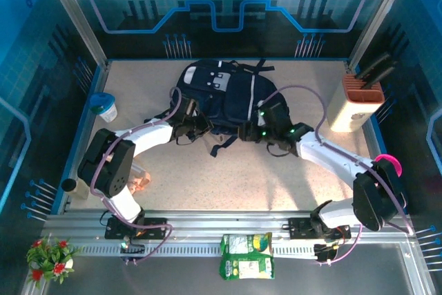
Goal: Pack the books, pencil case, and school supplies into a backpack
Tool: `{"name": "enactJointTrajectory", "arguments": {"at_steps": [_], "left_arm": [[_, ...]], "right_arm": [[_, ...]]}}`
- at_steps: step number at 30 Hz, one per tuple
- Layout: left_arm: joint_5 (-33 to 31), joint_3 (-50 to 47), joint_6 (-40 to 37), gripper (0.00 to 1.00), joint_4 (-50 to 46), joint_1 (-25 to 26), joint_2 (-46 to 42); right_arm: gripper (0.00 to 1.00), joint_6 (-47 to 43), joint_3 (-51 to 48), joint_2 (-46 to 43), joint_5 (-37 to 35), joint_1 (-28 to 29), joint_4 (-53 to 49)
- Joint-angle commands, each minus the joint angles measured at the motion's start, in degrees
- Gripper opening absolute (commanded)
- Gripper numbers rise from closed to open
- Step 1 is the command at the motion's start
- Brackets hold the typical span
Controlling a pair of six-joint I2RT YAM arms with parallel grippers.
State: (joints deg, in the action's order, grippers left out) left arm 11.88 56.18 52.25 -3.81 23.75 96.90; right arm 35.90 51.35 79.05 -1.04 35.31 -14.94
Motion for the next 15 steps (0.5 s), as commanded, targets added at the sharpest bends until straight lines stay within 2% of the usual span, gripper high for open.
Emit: {"name": "enactJointTrajectory", "arguments": {"at_steps": [1, 6, 15], "left_arm": [[3.72, 3.42, 0.5, 0.0, 4.71, 1.11, 0.56], [4.75, 5.12, 0.25, 0.0, 4.14, 1.74, 1.27], [5.43, 5.75, 0.32, 0.0, 3.69, 1.89, 1.36]], "right_arm": [[0.58, 0.28, -0.63, 2.01, -4.04, 5.2, 6.16], [0.5, -0.45, 0.06, 9.52, -4.83, 9.57, 12.24], [0.37, -2.88, 5.34, 19.05, -10.53, 9.86, 14.79]]}}
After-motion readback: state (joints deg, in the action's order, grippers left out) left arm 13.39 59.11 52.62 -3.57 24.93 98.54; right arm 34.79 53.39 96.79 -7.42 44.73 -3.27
